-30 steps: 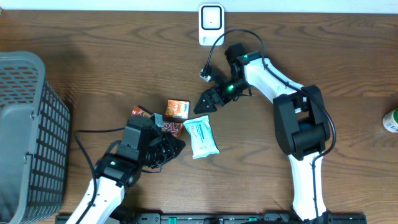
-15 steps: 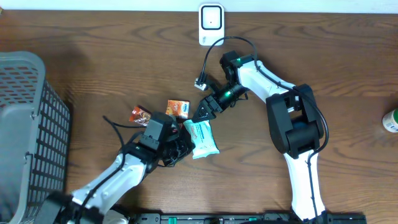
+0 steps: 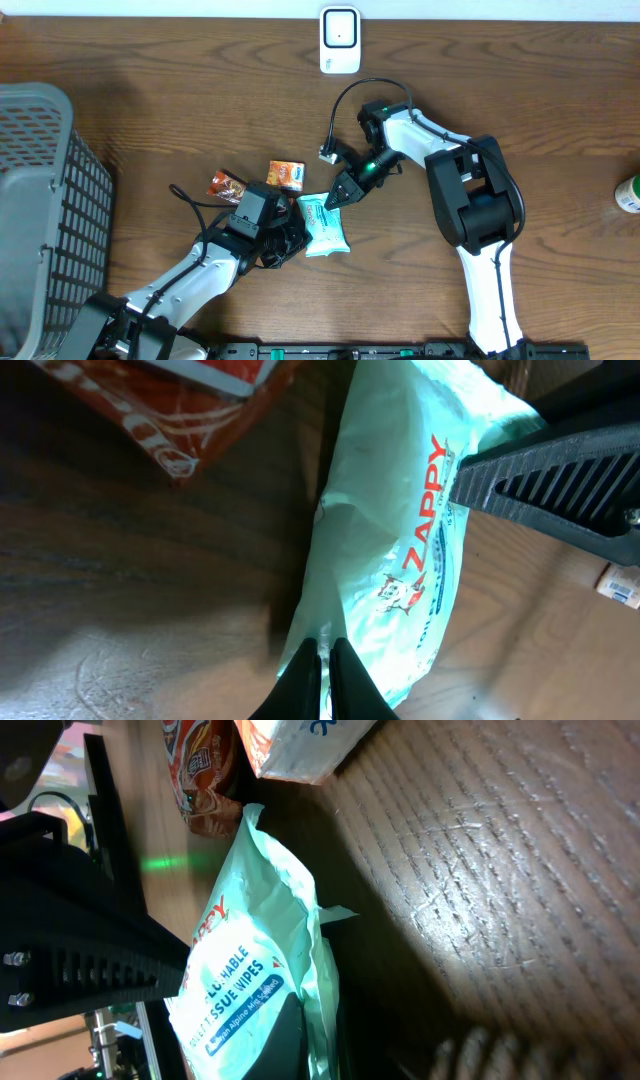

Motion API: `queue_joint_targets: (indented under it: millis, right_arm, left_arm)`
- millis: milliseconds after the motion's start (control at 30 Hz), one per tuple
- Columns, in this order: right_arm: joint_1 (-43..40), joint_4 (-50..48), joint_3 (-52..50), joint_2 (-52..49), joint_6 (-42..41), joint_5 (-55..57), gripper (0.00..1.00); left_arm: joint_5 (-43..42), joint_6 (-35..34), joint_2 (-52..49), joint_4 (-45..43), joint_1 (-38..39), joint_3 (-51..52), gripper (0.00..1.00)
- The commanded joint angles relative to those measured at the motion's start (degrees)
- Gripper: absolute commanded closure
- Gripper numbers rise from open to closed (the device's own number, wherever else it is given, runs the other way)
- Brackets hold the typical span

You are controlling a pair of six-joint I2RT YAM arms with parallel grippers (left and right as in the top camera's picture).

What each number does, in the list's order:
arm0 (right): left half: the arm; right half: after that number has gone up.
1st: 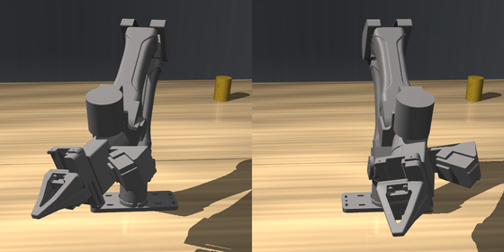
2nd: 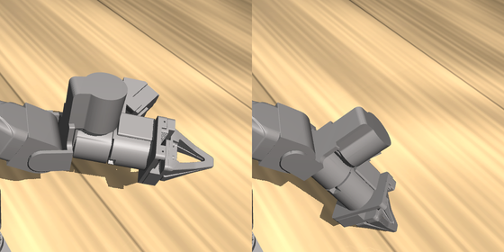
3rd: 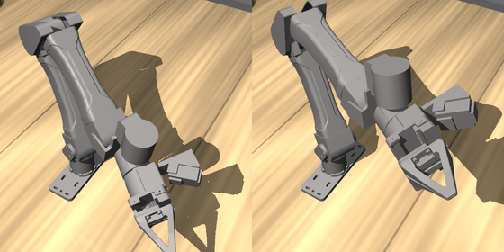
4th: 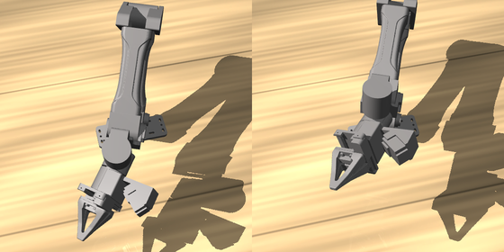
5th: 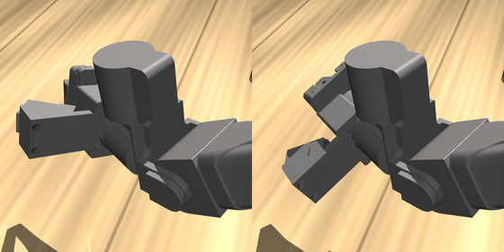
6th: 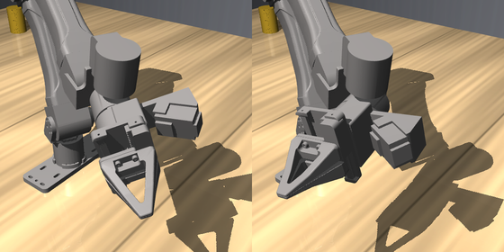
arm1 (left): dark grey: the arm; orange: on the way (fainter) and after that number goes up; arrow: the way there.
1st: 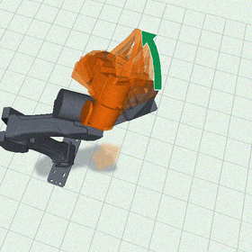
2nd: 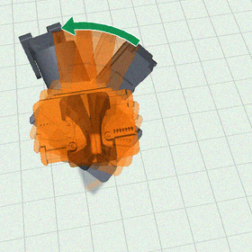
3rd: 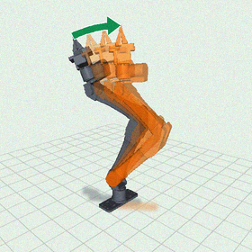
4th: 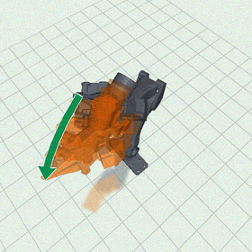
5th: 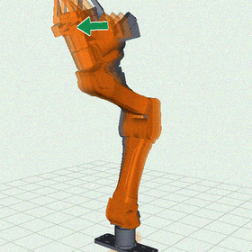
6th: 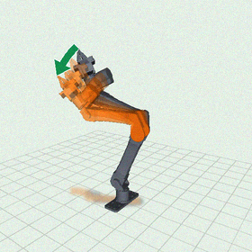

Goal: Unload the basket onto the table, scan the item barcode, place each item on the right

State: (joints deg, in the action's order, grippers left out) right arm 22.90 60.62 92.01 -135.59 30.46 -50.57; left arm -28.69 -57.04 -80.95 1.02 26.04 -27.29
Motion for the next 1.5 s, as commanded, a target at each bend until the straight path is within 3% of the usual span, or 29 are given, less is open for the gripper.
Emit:
queue_joint_targets:
  millis: [0, 400, 533, 700, 1133, 1267, 1467]
  right_arm:
    - [0.92, -0.57, -2.62, -4.68, 0.48, 14.62, 0.99]
    - [-0.98, 5.42, 4.83, -3.37, -4.07, 10.36, 0.98]
    - [-2.25, 6.47, 6.6, 0.31, -4.07, 10.38, 0.98]
    - [-3.06, 6.43, 6.6, 6.05, -5.81, 10.19, 0.98]
    - [-2.93, 5.22, 6.6, 20.5, -24.65, 57.07, 0.98]
    - [-2.75, 6.23, 6.6, 24.06, -28.04, 65.44, 0.98]
    - [-0.2, 8.2, 6.6, 28.2, -30.95, 68.94, 0.98]
  left_arm:
    - [2.08, -0.31, -0.28, -0.09, 0.2, 0.2, 0.93]
    - [2.43, -0.26, -0.28, -0.07, 0.17, 0.2, 0.92]
    - [2.43, -0.31, -0.28, -0.11, 0.17, 0.17, 0.83]
    - [2.45, -0.28, -0.28, -2.23, 0.13, 0.17, 0.65]
    - [3.04, 1.55, -0.2, -6.73, 0.07, 0.15, 0.61]
    - [4.22, 6.01, 1.33, -7.78, 0.02, -1.05, 0.55]
    - [8.11, 12.55, 7.91, -6.8, 0.02, -5.92, 0.47]
